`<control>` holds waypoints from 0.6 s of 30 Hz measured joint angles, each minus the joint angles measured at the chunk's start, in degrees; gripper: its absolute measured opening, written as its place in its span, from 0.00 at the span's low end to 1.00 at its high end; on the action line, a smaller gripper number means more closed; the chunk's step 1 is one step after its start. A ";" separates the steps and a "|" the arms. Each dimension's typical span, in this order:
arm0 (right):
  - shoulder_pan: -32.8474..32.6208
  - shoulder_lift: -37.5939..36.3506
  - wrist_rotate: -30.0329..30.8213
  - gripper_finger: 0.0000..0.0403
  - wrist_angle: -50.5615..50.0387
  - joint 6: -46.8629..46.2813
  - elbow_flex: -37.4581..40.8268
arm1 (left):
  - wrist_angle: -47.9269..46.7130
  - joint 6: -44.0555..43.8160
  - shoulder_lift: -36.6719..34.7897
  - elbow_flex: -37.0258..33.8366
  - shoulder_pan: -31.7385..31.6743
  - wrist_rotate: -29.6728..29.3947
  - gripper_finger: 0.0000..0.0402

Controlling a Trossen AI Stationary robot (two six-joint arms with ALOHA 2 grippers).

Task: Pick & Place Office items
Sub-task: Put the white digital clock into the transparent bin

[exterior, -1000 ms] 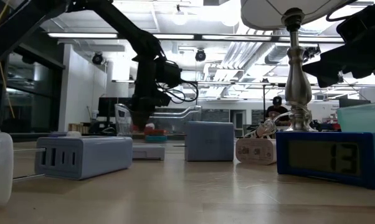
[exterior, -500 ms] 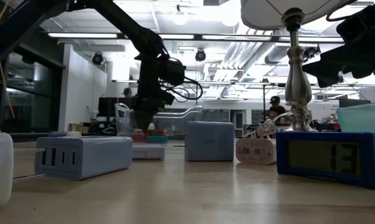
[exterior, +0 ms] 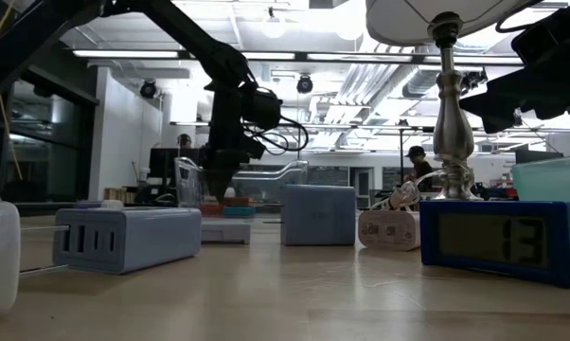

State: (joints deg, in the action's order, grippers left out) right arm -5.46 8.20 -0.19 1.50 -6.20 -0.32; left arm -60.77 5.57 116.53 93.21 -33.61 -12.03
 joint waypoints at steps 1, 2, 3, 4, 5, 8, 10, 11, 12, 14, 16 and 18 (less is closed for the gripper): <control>0.00 -0.01 0.00 0.53 0.00 0.00 0.00 | 0.00 0.04 -0.54 0.00 0.00 0.00 0.59; 0.00 0.00 -0.01 0.53 0.00 0.00 0.00 | 0.05 0.23 -1.17 0.00 0.00 0.02 0.59; 0.01 -0.01 0.00 0.53 0.00 0.00 0.00 | 0.02 0.26 -1.80 0.00 0.00 -0.01 0.59; 0.00 -0.01 -0.01 0.53 0.00 0.00 0.00 | 0.05 0.35 -2.46 0.00 0.00 -0.01 0.59; -0.01 -0.01 0.00 0.53 0.00 0.00 0.00 | 0.05 0.44 -3.08 0.00 0.00 0.00 0.59; 0.00 -0.01 -0.01 0.53 0.00 -0.01 0.00 | 0.04 0.45 -5.24 0.00 0.00 0.00 0.59; -0.01 -0.01 0.00 0.53 0.00 0.00 0.00 | 0.07 0.44 -6.55 0.02 0.00 0.00 0.59; 0.00 0.00 0.00 0.53 0.00 -0.01 0.00 | 0.07 0.44 -7.06 0.02 0.00 0.00 0.59; 0.01 -0.01 0.00 0.53 0.00 0.00 0.00 | 0.05 0.45 -7.57 0.02 0.00 0.00 0.59; 0.01 -0.01 0.00 0.53 0.00 0.00 0.00 | 0.10 0.44 -8.50 0.02 0.14 0.00 0.59; -0.01 -0.01 -0.02 0.53 0.00 0.00 0.00 | 0.13 0.44 -9.35 0.02 0.19 0.00 0.59; 0.00 -0.01 -0.02 0.53 0.00 0.00 0.00 | 0.15 0.44 -9.93 0.02 0.44 0.00 0.59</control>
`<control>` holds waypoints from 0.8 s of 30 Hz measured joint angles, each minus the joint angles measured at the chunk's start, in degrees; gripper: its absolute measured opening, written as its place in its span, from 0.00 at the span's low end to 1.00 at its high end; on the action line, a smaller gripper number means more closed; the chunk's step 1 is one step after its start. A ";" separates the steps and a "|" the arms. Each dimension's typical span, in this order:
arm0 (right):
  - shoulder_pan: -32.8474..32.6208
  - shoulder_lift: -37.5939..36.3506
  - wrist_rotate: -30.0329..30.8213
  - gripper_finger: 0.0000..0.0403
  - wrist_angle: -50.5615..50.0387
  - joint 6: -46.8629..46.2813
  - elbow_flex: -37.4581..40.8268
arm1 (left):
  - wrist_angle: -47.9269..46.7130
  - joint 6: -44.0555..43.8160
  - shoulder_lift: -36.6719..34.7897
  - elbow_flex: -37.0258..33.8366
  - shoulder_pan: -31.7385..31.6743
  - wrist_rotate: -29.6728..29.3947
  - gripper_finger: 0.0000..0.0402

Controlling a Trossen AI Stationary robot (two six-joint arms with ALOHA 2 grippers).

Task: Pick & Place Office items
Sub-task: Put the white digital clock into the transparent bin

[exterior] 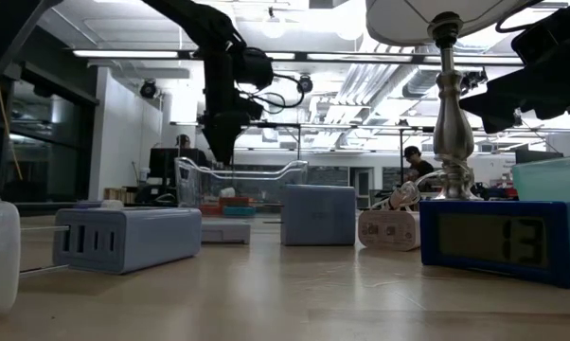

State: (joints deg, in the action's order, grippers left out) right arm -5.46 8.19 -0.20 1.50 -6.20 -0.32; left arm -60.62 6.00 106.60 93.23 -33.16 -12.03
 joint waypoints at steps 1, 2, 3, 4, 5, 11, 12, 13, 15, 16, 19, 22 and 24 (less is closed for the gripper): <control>-0.02 0.01 0.02 0.53 0.00 0.00 0.00 | 0.00 0.02 -0.19 0.00 0.15 0.00 0.59; 0.00 0.00 0.01 0.53 0.00 0.00 0.00 | 0.00 0.02 -0.38 0.00 0.33 0.00 0.59; 0.00 0.00 0.01 0.53 0.00 -0.01 0.00 | 0.02 0.02 -0.45 0.00 0.51 0.00 0.59; -0.01 0.02 0.02 0.53 0.00 0.00 0.00 | 0.04 0.02 -0.49 0.00 0.69 0.00 0.59; 0.00 0.01 0.01 0.53 0.00 0.00 0.00 | 0.04 0.02 -0.50 0.02 0.83 0.01 0.59; -0.02 0.01 0.01 0.53 0.00 0.00 0.00 | 0.02 0.02 -0.50 0.02 1.15 0.09 0.59; 0.01 0.00 0.02 0.53 0.00 0.00 0.00 | 0.04 -0.05 -0.50 0.02 1.18 0.11 0.59; -0.01 0.00 0.02 0.53 0.00 0.00 0.00 | 0.04 -0.20 -0.55 0.02 1.20 0.32 0.59; 0.01 0.02 0.01 0.53 0.00 -0.01 0.00 | 0.04 -0.22 -0.71 0.02 1.21 1.88 0.59; -0.01 0.01 0.00 0.53 0.00 0.00 0.00 | 0.05 -0.22 -0.81 0.02 1.32 2.76 0.59; -0.02 0.00 -0.01 0.53 0.00 0.00 0.00 | 0.04 -0.19 -1.43 0.02 1.61 5.54 0.59; -0.01 0.00 0.00 0.53 0.00 0.00 0.00 | 0.00 -0.20 -2.52 0.04 2.53 6.11 0.59; 0.01 0.00 0.01 0.53 0.00 0.00 0.00 | -0.13 -0.20 -3.44 0.03 3.40 6.12 0.59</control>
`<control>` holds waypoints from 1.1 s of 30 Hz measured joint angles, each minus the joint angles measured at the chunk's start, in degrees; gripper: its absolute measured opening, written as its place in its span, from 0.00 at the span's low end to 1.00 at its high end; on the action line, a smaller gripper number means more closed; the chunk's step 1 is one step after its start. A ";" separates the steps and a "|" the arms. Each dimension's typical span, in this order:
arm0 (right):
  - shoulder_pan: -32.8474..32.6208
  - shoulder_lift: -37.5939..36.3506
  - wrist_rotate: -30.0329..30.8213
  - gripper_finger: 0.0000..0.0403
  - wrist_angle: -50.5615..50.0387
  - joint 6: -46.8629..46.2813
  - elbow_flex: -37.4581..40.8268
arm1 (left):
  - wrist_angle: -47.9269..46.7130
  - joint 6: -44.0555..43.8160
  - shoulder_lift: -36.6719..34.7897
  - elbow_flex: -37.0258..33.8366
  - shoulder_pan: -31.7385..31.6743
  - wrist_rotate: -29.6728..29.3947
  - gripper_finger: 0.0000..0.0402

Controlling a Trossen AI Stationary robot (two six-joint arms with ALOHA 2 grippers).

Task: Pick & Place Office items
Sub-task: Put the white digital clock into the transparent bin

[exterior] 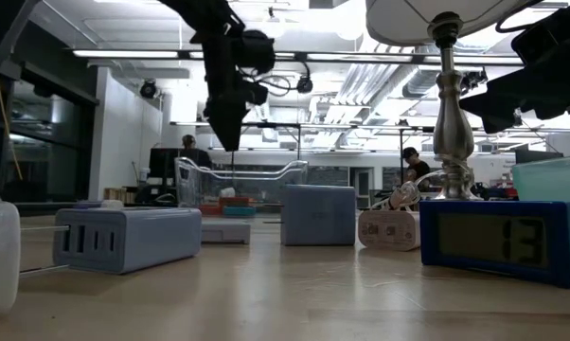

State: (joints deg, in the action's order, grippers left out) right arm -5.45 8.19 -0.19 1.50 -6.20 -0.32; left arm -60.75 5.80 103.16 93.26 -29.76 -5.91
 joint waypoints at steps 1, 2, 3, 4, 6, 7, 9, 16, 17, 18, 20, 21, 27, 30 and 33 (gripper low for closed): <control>-0.02 0.00 -0.01 0.53 0.00 0.00 0.00 | -0.04 0.03 -0.59 -0.01 0.44 -0.02 0.59; 0.00 0.00 0.01 0.53 0.00 0.00 0.00 | -0.16 0.20 -1.19 -0.01 0.96 -0.02 0.59; -0.02 0.00 -0.01 0.53 0.00 0.00 0.00 | -0.29 0.17 -1.88 0.01 1.54 -0.04 0.59; -0.02 0.02 0.00 0.53 0.00 0.00 0.00 | -0.59 0.09 -2.47 0.01 2.05 -0.04 0.59; 0.00 0.00 0.01 0.53 0.00 0.00 0.00 | -1.29 -1.44 -3.51 0.01 3.32 -0.15 0.59; -0.02 0.01 0.00 0.53 0.00 0.00 0.00 | -1.58 -2.66 -3.95 0.01 4.03 -0.16 0.59; -0.02 0.01 0.01 0.53 0.00 0.00 0.00 | -2.70 -5.19 -4.74 0.01 5.64 -0.16 0.59; -0.02 0.00 -0.01 0.53 0.00 0.00 0.00 | -8.38 -12.78 -5.69 0.01 12.41 -0.15 0.59; -0.02 0.00 -0.01 0.53 0.00 0.00 0.00 | -9.02 -13.63 -5.69 0.01 13.44 -0.15 0.59; 0.00 0.00 0.01 0.53 0.00 0.00 0.00 | -9.36 -14.48 -5.69 0.01 14.57 -0.15 0.59; -0.02 0.01 -0.01 0.53 0.00 0.00 0.00 | -9.31 -15.98 -5.69 0.01 16.99 -0.29 0.59; -0.02 0.00 0.00 0.53 0.00 -0.01 0.00 | -9.33 -16.65 -5.69 0.01 18.28 -0.50 0.59; -0.01 0.01 -0.01 0.53 0.00 0.00 0.00 | -9.31 -22.64 -5.69 0.01 26.66 -3.55 0.59; 0.00 0.00 -0.01 0.53 0.00 0.00 0.00 | -9.33 -26.60 -5.69 0.01 30.77 -4.87 0.59; -0.01 0.02 0.00 0.53 0.00 0.00 0.00 | -9.31 -30.28 -5.47 0.01 34.42 -6.41 0.59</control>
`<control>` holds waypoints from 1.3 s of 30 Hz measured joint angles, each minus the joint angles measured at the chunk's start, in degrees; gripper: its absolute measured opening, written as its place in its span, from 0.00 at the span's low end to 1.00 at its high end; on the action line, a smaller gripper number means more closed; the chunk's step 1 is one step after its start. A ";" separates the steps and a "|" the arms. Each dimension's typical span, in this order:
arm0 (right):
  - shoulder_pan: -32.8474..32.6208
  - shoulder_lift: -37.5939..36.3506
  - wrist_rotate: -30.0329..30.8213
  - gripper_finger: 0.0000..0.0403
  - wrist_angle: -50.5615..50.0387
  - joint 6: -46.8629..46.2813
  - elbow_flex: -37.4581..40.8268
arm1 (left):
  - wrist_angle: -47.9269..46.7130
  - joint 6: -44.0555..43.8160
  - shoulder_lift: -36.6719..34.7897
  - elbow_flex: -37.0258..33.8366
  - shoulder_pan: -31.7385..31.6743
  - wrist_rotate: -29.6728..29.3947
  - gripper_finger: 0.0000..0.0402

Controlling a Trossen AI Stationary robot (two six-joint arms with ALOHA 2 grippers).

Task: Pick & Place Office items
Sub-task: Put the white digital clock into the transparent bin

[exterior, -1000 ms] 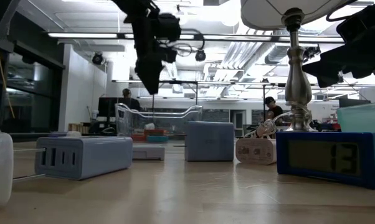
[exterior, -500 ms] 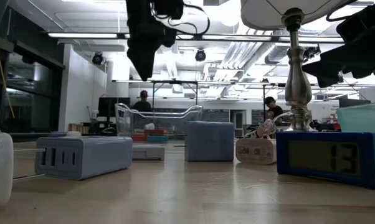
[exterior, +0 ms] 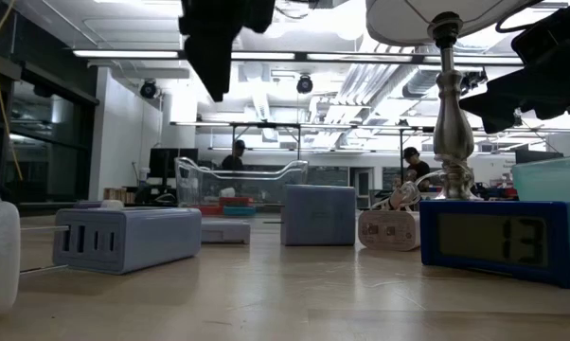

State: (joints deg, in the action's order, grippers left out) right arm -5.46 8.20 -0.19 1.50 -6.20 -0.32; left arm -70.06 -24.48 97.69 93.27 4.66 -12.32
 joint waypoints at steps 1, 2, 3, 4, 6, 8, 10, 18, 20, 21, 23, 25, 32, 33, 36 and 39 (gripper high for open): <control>-0.02 0.00 0.00 0.53 0.00 0.00 0.00 | 0.00 -1.17 0.30 0.00 1.07 -0.46 0.59; -0.01 -0.02 -0.01 0.53 0.00 0.00 0.00 | -0.02 -2.35 0.58 0.00 2.03 -0.58 0.59; 0.01 -0.02 -0.02 0.53 0.00 0.00 0.00 | 0.02 -3.45 1.08 0.00 2.85 -0.70 0.59; -0.02 -0.02 -0.02 0.53 0.00 0.00 0.00 | 0.24 -4.43 1.64 0.00 3.62 -0.85 0.59; -0.02 0.00 -0.02 0.53 0.00 0.00 0.00 | 0.54 -5.92 3.00 0.00 4.82 -0.90 0.59; -0.02 0.00 -0.01 0.53 0.00 -0.01 0.00 | 1.86 -6.49 4.37 -0.02 5.44 0.18 0.59; 0.01 -0.02 -0.02 0.53 0.00 0.00 0.00 | 3.96 -6.40 5.54 -0.02 5.70 1.78 0.59; 0.01 0.00 0.01 0.53 0.00 -0.01 0.00 | 9.07 -4.76 10.17 -0.02 6.95 4.45 0.59; -0.01 -0.02 -0.01 0.53 0.00 0.00 0.00 | 9.51 -5.54 11.15 -0.02 7.89 4.52 0.59; 0.00 -0.01 -0.01 0.53 0.00 0.00 0.00 | 9.61 -6.13 11.70 -0.02 8.43 4.53 0.59; 0.00 -0.02 0.00 0.53 0.00 -0.02 0.00 | 10.26 -7.37 12.55 -0.02 9.41 4.53 0.59; -0.02 0.00 -0.02 0.53 0.00 0.00 0.00 | 10.53 -8.59 13.02 -0.04 10.36 4.54 0.59; 0.01 -0.02 0.01 0.53 0.00 0.00 0.00 | 12.67 -9.80 14.58 0.04 13.53 0.95 0.59; -0.01 -0.01 -0.01 0.53 0.02 0.00 0.00 | 12.98 -9.28 14.80 0.07 13.91 0.63 0.59; 0.00 -0.02 0.00 0.53 0.02 -0.02 0.00 | 13.09 -6.41 15.61 -0.09 14.75 0.17 0.59; -0.01 -0.01 0.01 0.53 0.01 0.00 0.00 | 13.33 -3.99 15.73 -0.07 15.41 -0.03 0.59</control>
State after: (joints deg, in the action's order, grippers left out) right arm -5.47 8.19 -0.19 1.51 -6.20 -0.32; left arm -56.73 -28.47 113.43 93.21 20.07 -12.35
